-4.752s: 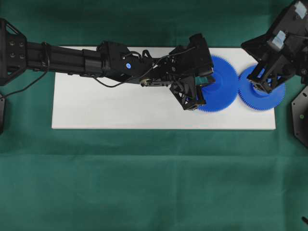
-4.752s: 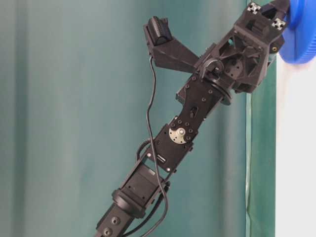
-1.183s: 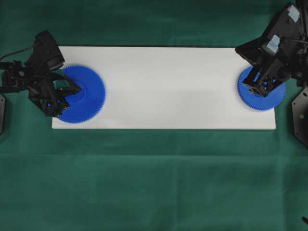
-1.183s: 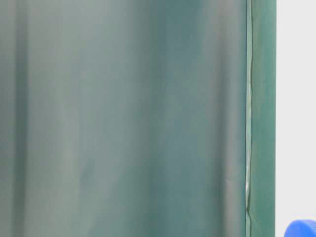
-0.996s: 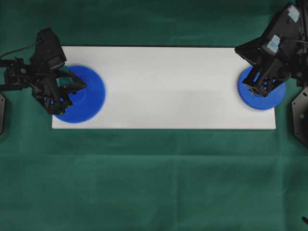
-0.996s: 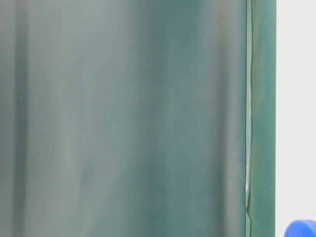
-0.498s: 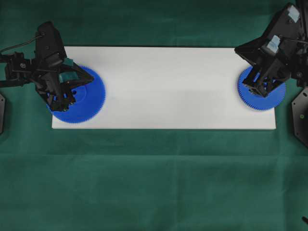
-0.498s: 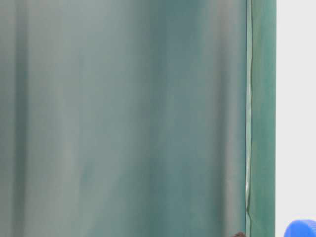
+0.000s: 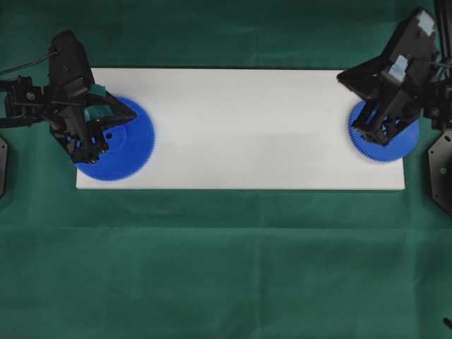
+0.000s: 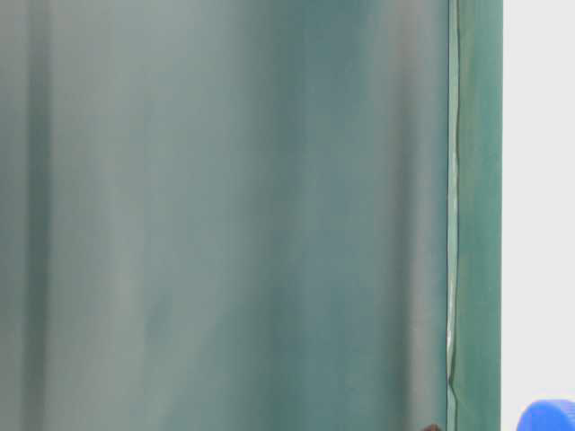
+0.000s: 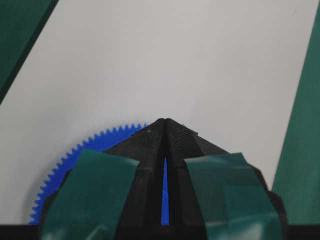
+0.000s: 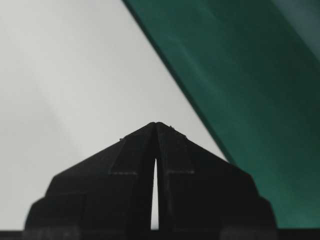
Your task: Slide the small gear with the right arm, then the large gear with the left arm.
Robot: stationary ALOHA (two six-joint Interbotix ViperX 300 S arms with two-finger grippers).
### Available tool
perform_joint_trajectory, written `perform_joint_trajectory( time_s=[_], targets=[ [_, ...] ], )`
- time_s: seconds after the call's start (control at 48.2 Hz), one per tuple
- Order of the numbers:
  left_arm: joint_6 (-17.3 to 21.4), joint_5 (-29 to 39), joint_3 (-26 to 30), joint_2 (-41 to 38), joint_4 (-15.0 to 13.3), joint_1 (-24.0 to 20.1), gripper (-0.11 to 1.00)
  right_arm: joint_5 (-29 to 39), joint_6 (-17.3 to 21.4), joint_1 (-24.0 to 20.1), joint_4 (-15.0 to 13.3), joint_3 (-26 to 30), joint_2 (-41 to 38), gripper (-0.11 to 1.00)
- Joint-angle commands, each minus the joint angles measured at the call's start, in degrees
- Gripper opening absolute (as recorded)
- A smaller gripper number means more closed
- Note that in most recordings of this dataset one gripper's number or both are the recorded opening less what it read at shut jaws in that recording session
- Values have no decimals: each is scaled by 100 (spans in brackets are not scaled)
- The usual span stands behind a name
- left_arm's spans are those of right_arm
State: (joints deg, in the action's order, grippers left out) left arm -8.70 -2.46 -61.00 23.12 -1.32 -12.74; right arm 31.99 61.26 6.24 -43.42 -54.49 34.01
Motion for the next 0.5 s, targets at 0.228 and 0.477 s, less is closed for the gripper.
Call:
perform_joint_trajectory(
  time_s=[0.228, 0.477],
  targets=[
    [26, -211, 0, 141, 9, -18, 0, -1195, 0, -18, -123, -281, -176, 50],
    [229, -914, -290, 527, 9, 9, 0, -1916, 0, -9, -466, -404, -176, 50]
  ],
)
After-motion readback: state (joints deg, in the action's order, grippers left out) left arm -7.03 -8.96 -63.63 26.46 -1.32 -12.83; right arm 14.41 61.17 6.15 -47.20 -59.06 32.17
